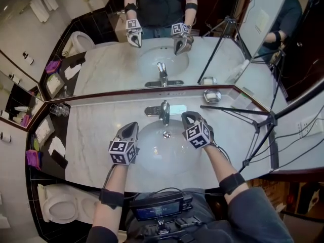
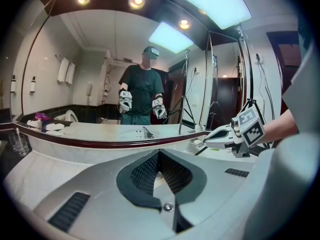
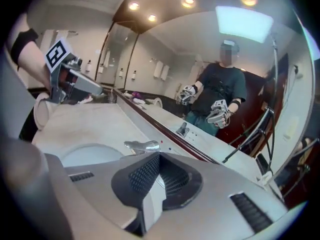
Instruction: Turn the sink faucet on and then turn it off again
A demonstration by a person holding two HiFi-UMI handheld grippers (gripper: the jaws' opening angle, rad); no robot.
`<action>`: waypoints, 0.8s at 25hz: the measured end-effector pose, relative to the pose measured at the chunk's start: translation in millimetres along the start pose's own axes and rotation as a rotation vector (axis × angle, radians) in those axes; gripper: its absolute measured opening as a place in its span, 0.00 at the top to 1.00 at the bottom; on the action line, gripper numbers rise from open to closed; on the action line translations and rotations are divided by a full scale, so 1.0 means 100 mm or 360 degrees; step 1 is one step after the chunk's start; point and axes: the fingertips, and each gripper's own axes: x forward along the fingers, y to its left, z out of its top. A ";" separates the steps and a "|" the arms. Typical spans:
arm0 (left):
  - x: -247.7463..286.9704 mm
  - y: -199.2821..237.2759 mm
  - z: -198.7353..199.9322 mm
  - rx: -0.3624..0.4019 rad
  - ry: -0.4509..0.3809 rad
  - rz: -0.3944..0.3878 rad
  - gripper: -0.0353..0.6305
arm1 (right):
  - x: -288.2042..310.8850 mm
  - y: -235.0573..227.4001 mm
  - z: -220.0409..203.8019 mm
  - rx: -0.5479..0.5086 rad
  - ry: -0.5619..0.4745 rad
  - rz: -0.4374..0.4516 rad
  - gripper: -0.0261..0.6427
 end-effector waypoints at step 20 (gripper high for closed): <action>-0.13 -0.07 -0.01 -0.0022 -0.0048 -0.0042 0.95 | -0.85 -0.35 -0.47 0.1026 -0.0213 -0.0036 0.93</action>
